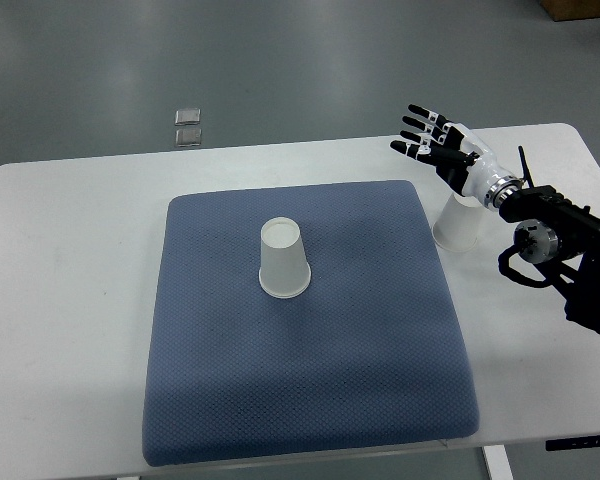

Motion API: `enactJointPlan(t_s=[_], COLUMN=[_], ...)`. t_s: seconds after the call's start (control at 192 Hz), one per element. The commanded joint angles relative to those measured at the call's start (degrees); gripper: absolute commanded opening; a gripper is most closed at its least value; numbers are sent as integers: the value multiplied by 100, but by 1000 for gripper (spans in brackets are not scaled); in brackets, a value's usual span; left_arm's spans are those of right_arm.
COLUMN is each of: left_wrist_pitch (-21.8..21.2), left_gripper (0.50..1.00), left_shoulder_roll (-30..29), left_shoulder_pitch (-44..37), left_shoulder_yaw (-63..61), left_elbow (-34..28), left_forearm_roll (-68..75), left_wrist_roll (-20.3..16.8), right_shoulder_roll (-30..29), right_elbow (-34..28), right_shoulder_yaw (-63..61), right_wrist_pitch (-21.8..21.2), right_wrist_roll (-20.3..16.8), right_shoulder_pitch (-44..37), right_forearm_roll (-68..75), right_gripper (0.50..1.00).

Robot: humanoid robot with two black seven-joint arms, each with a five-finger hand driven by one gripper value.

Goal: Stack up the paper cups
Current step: 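Move the right hand over the white paper cup beside the pad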

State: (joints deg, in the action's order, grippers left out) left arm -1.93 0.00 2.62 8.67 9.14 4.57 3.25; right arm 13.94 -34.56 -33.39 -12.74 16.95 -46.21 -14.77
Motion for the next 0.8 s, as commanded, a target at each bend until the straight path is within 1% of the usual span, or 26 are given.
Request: enactJointPlan(t_s=[0.0, 0.795], left_wrist_pitch=[0, 0], left_gripper=[1000, 1000], left_shoulder_roll=[0, 0], left_shoulder_pitch=[2, -7], left_shoulder_yaw=[-14, 12], left_elbow=[0, -9], left_forearm_roll=[9, 9], left_wrist_roll=[0, 0], right_shoulder_roll=[-5, -23], right_elbow=[2, 2], right_shoulder_yaw=[-1, -54], right_wrist_pitch=[0, -35], right_wrist_roll=[1, 10], right_shoulder_pitch=[-2, -99], right_forearm_roll=[0, 9], right_gripper=[913, 913])
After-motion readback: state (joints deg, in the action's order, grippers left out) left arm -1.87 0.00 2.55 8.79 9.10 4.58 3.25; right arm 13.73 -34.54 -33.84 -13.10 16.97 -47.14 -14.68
